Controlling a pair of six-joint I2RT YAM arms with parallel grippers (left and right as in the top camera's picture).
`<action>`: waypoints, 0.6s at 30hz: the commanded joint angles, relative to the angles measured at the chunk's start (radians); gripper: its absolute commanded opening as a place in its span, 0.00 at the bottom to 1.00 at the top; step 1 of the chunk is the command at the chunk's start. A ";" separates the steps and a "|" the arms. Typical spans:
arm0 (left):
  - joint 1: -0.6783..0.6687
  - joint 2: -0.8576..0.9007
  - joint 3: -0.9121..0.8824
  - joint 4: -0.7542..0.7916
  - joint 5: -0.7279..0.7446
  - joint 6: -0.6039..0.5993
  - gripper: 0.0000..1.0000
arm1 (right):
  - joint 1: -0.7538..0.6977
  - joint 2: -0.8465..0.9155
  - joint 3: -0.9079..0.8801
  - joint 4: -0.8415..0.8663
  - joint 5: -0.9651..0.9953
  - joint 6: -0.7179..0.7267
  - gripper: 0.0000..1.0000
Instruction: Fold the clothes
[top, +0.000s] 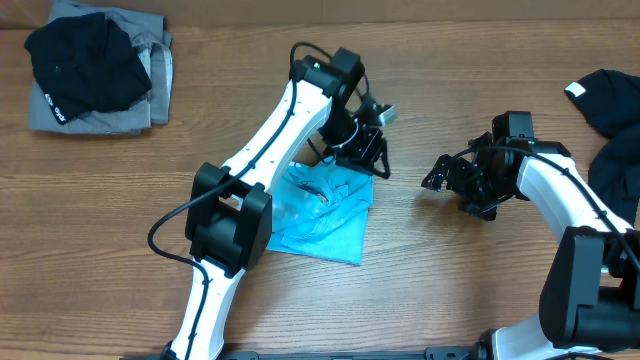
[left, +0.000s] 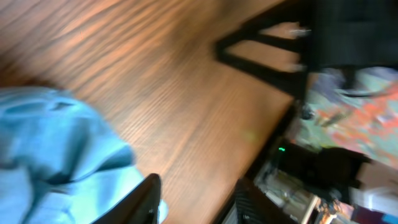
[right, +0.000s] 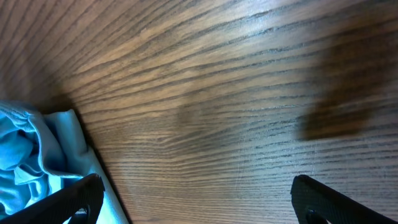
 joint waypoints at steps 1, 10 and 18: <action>0.005 -0.019 0.161 -0.070 0.034 0.064 0.55 | 0.000 0.003 -0.005 0.006 -0.005 0.003 1.00; 0.147 -0.029 0.290 -0.338 -0.467 -0.109 0.97 | 0.000 0.003 -0.005 0.011 -0.005 0.003 1.00; 0.233 -0.028 0.072 -0.336 -0.568 -0.090 0.97 | 0.000 0.003 -0.005 0.010 -0.005 0.003 1.00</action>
